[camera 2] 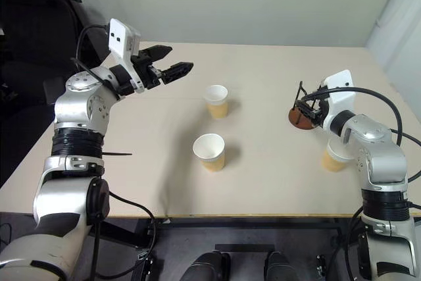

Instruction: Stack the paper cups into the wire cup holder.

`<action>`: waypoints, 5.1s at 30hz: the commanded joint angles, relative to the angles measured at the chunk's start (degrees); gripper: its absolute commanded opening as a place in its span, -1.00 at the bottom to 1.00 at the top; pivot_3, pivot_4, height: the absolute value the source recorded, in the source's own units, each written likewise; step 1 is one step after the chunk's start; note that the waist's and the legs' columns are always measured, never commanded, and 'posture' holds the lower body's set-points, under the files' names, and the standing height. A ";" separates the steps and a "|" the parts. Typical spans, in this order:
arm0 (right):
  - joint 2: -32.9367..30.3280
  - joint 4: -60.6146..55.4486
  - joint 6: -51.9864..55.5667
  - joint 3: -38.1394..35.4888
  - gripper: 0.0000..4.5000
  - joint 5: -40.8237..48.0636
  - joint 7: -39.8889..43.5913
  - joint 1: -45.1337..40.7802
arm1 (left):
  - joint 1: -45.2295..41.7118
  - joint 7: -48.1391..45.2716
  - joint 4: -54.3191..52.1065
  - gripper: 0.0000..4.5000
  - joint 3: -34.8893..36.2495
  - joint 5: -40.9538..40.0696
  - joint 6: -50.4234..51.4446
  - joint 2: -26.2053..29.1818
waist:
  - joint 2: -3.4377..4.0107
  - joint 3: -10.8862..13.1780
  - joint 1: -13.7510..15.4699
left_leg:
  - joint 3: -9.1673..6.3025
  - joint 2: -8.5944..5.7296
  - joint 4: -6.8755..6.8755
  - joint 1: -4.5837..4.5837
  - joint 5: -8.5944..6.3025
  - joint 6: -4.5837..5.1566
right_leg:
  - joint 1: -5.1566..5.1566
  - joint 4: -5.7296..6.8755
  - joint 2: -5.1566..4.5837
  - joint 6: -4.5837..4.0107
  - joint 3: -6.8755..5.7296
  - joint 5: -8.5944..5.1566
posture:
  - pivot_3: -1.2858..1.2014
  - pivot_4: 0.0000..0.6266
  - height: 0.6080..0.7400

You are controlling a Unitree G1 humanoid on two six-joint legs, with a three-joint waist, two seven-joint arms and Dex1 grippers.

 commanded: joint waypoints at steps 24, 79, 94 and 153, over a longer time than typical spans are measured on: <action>-0.51 -0.57 0.07 -1.62 0.22 -2.47 -3.83 -1.00 | -8.36 -25.31 6.88 0.98 -8.38 0.77 -3.89 -0.57 | 0.00 0.00 -0.08 | 0.00 0.02 -0.02 -0.01 -0.05 -0.05 | 0.00 -0.08 0.00 0.05 0.05 0.03 | 0.03 -0.52 1.00; 3.52 8.16 -6.52 6.05 0.22 -10.30 -4.92 -7.15 | -8.39 -24.02 5.42 0.98 -6.12 1.01 -4.95 -0.28 | 0.00 0.00 -0.38 | -0.03 0.04 -0.08 -0.05 -0.17 0.06 | -0.04 -0.20 0.01 0.27 -0.01 0.15 | 0.03 -0.52 1.00; 2.57 17.18 -11.70 9.69 0.22 -19.29 -8.53 -11.36 | -8.97 -23.41 5.97 0.98 -5.95 1.03 -5.57 -0.65 | 0.00 0.00 -0.36 | -0.03 0.04 -0.08 -0.06 -0.19 0.07 | -0.06 -0.21 0.00 0.24 0.01 0.16 | 0.03 -0.52 1.00; -8.67 -11.28 7.82 13.59 -0.99 1.00 22.47 -4.52 | -12.96 -39.44 14.11 1.00 -10.51 6.18 -6.57 3.79 | 0.00 0.00 -0.50 | -0.01 0.06 -0.05 -0.35 -0.25 0.27 | -0.13 -0.61 0.04 0.16 -0.02 0.06 | 0.03 -0.52 1.00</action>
